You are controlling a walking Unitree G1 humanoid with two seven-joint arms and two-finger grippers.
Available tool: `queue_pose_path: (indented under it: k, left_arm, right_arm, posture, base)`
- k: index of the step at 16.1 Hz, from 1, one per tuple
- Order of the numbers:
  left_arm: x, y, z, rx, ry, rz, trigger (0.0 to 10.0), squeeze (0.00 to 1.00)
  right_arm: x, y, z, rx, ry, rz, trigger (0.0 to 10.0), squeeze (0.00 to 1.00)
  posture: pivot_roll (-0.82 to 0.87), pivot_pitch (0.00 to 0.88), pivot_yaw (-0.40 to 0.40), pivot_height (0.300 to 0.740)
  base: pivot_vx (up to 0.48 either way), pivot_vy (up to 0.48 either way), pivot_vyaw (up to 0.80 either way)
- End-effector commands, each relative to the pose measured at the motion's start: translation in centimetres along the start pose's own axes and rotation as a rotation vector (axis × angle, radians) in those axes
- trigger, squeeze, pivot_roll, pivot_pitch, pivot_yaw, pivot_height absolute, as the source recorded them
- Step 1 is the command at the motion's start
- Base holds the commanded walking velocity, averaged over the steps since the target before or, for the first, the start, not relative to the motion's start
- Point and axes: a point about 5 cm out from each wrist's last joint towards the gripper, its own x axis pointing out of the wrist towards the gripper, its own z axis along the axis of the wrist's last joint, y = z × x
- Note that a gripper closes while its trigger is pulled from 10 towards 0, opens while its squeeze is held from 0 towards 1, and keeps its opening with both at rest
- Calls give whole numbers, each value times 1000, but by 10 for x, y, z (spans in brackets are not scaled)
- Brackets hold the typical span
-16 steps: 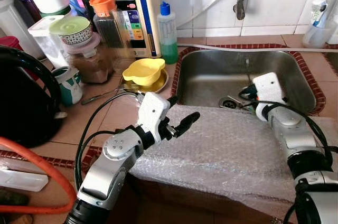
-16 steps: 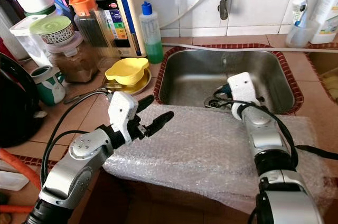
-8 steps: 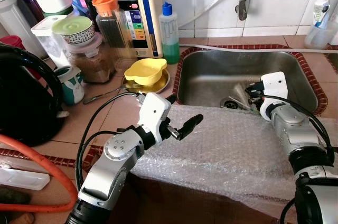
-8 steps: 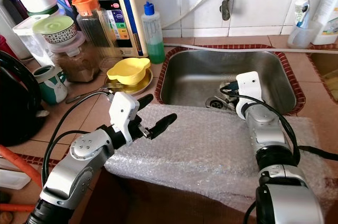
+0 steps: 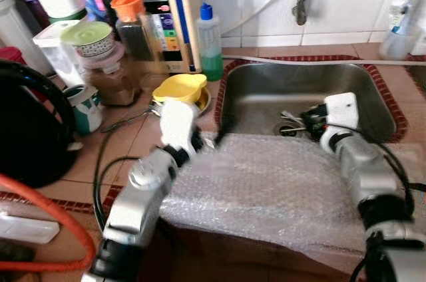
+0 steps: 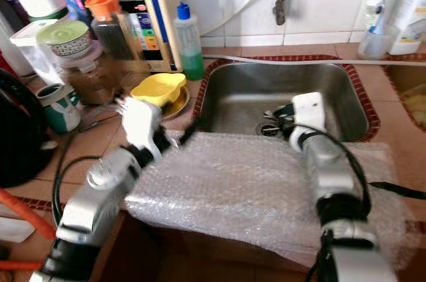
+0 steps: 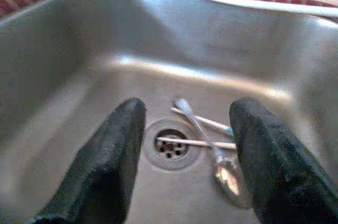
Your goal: Kitchen organization
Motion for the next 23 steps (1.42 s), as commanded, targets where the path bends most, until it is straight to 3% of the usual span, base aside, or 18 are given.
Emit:
queue_pose_path:
  k: [1,3,5,6,8,9,10,12,15,18,21,23]
  left_arm:
    - [0,15,0,-24,-5,102,10000,1000]
    - [3,35,4,-48,-40,258,10000,1000]
    - [3,45,4,-7,-42,318,10000,1000]
    - [1,55,4,90,-34,333,10000,1000]
    - [-2,69,3,170,-12,363,10000,1000]
    - [-5,80,1,205,20,431,10000,694]
    - [-7,86,-1,212,37,478,10000,31]
    - [-15,99,-7,134,64,632,10000,0]
    - [-16,103,-7,107,36,703,10000,0]
    - [-21,107,-21,-132,69,837,10000,0]
    - [-25,107,-34,-296,102,921,10000,0]
    - [-26,105,-35,-341,91,935,10000,0]
  right_arm:
    - [-1,23,5,-15,-38,105,10000,1000]
    - [-13,54,19,-74,-142,236,10000,1000]
    - [-20,69,23,-111,-178,301,10000,1000]
    - [-26,80,23,-131,-189,343,10000,1000]
    - [-31,88,22,-143,-195,369,10000,1000]
    - [-33,90,23,-146,-193,374,10000,1000]
    - [-33,90,23,-146,-193,375,10000,1000]
    - [-35,94,23,-152,-192,385,10000,1000]
    - [-39,97,22,-153,-184,394,10000,1000]
    - [-41,98,22,-165,-176,398,10000,1000]
    - [-42,99,22,-170,-171,400,10000,1000]
    - [-43,101,21,-173,-167,405,10000,1000]
  posture:
    - [-287,64,170,740]
    - [-298,64,168,740]
    - [-309,62,166,740]
    - [-312,62,166,740]
    - [-311,60,163,740]
    - [-309,60,161,740]
    - [-309,60,161,740]
    - [-307,63,159,740]
    - [-306,65,155,740]
    - [-311,65,149,740]
    - [-312,65,146,740]
    - [-312,65,146,740]
  base:
    - [0,0,0]
    - [0,0,0]
    - [0,0,0]
    - [0,0,0]
    - [0,0,0]
    - [0,0,0]
    - [0,0,0]
    - [0,0,0]
    - [0,0,0]
    - [0,0,0]
    - [0,0,0]
    - [0,0,0]
